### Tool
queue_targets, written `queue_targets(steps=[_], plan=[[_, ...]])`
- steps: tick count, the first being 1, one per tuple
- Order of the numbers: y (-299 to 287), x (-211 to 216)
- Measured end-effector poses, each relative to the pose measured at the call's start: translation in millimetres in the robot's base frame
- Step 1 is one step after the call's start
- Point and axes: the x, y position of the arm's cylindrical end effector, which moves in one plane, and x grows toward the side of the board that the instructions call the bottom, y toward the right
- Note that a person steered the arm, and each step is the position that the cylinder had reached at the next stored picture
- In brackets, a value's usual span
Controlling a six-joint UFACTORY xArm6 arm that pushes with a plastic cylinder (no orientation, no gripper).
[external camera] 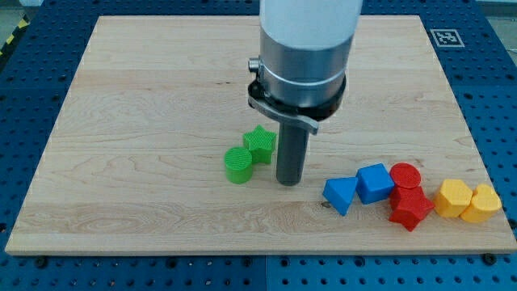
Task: Push your arm towards the yellow heart
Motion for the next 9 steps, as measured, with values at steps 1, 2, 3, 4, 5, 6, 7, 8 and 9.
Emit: queue_targets(steps=[1,2,3,4,5,6,7,8,9], plan=[[11,23],[41,60],[64,76],[64,76],[100,76],[168,76],[171,75],[180,75],[187,75]])
